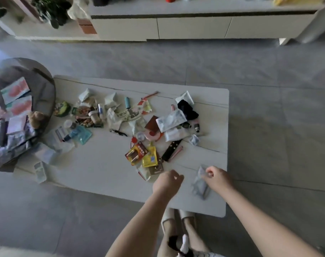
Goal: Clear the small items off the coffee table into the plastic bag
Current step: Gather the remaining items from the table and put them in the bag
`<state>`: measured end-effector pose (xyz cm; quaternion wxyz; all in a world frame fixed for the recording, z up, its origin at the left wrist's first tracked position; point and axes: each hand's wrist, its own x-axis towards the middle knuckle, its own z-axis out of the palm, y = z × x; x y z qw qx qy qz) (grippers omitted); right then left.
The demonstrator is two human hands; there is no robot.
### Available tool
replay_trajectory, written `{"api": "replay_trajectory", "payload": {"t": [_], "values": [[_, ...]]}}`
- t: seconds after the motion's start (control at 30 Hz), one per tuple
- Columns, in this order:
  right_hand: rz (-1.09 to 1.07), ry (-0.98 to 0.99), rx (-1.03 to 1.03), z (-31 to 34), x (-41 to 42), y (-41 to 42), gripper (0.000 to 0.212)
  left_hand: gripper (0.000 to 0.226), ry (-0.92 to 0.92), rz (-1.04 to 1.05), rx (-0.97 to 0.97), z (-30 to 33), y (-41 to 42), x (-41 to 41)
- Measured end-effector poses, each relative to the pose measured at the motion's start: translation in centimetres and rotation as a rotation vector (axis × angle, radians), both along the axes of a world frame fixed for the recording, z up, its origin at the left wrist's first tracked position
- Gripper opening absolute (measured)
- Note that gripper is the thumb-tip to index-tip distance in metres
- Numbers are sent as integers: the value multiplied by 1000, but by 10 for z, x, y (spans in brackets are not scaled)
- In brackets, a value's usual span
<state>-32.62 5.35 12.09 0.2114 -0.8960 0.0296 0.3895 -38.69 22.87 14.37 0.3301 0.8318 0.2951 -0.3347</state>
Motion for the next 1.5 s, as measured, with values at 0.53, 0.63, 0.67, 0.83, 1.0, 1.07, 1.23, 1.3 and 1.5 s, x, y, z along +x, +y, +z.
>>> {"api": "replay_trajectory", "payload": {"t": [0.53,0.63,0.67,0.83,1.0,1.07,1.23,1.3,1.5], "values": [[-174,91,-162,-171,-21,-35,49,46,138,-224,-126,-181,-62,20],[-265,59,-161,-192,-20,-33,57,48,134,-238,-141,-207,-67,22],[-288,49,-163,-198,-20,-32,58,49,138,-240,-144,-214,-68,23],[-407,4,-117,-214,-23,-24,70,50,163,-163,-187,-236,-72,24],[-430,-36,-89,-218,-21,-18,67,47,196,12,-262,-242,-69,23],[-439,-58,-72,-216,-17,-15,61,48,204,97,-297,-241,-64,21],[-453,-61,69,-203,-6,-1,42,39,159,282,-385,-225,-50,22],[-450,-28,134,-196,-1,9,45,38,132,325,-396,-217,-44,27],[-395,-52,171,-181,23,39,43,46,54,365,-273,-203,-15,53]]}}
